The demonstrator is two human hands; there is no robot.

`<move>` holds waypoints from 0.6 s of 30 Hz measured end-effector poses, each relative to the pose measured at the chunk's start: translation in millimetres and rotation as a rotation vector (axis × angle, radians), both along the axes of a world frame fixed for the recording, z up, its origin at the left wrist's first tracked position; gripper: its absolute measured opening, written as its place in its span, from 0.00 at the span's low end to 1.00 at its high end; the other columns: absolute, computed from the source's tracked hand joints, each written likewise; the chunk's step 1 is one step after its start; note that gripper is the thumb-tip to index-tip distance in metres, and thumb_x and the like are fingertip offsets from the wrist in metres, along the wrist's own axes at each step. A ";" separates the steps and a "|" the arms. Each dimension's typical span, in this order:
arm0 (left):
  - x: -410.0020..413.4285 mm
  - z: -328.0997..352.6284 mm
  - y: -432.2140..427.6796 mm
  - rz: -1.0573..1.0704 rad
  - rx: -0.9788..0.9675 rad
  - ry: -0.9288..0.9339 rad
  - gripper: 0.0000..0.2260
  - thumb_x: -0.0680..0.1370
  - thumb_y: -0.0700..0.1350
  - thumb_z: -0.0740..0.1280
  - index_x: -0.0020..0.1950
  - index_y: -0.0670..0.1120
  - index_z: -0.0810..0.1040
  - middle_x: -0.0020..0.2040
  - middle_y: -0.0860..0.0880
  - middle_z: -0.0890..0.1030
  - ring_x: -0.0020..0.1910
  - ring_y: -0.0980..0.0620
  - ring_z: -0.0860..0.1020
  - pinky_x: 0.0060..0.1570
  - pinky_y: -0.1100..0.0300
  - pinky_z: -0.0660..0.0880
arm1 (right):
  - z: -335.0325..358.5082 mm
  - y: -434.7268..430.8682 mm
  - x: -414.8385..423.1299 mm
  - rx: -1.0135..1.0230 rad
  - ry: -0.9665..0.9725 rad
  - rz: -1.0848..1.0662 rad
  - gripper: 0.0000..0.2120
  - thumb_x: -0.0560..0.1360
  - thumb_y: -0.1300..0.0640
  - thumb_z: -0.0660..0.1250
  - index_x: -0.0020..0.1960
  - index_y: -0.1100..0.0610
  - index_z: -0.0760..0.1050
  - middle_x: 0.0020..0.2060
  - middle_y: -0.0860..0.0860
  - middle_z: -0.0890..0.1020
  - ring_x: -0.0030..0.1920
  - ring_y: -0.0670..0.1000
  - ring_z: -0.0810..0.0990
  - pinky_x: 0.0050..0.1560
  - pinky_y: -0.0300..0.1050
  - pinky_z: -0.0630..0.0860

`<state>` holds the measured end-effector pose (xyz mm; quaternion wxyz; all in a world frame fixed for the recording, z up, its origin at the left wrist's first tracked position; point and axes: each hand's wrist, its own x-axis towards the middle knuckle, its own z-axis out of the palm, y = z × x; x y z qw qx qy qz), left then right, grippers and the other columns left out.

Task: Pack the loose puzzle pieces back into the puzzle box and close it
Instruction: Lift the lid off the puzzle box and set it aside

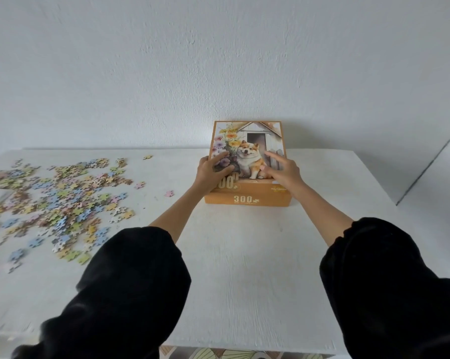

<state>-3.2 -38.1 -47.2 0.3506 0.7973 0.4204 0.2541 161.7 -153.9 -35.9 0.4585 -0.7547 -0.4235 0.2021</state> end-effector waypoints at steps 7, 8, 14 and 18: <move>-22.5 14.2 -22.4 0.026 -0.015 -0.156 0.19 0.75 0.50 0.68 0.65 0.52 0.74 0.60 0.47 0.77 0.49 0.51 0.78 0.38 0.70 0.73 | 8.3 -23.8 -14.7 0.065 -0.027 0.011 0.23 0.72 0.51 0.69 0.66 0.48 0.70 0.68 0.51 0.70 0.71 0.54 0.63 0.69 0.52 0.61; -28.4 16.1 -30.0 0.026 -0.014 -0.167 0.18 0.75 0.50 0.68 0.65 0.52 0.74 0.60 0.47 0.77 0.48 0.52 0.78 0.37 0.72 0.71 | 9.2 -29.8 -19.5 0.073 -0.029 0.013 0.23 0.72 0.51 0.69 0.66 0.48 0.71 0.68 0.51 0.70 0.71 0.54 0.63 0.69 0.52 0.61; -66.0 20.3 -78.7 0.013 -0.069 -0.257 0.16 0.75 0.47 0.68 0.63 0.52 0.75 0.57 0.50 0.76 0.54 0.48 0.78 0.43 0.65 0.76 | 10.0 -77.7 -52.3 0.110 -0.001 0.024 0.23 0.71 0.51 0.69 0.66 0.47 0.71 0.66 0.50 0.72 0.69 0.51 0.66 0.58 0.36 0.67; -85.9 11.4 -105.1 0.020 -0.064 -0.252 0.16 0.75 0.49 0.67 0.63 0.54 0.75 0.61 0.48 0.75 0.57 0.47 0.77 0.50 0.54 0.78 | 6.9 -104.6 -67.2 0.101 0.019 0.027 0.23 0.70 0.50 0.70 0.64 0.45 0.72 0.65 0.51 0.73 0.69 0.50 0.65 0.65 0.45 0.62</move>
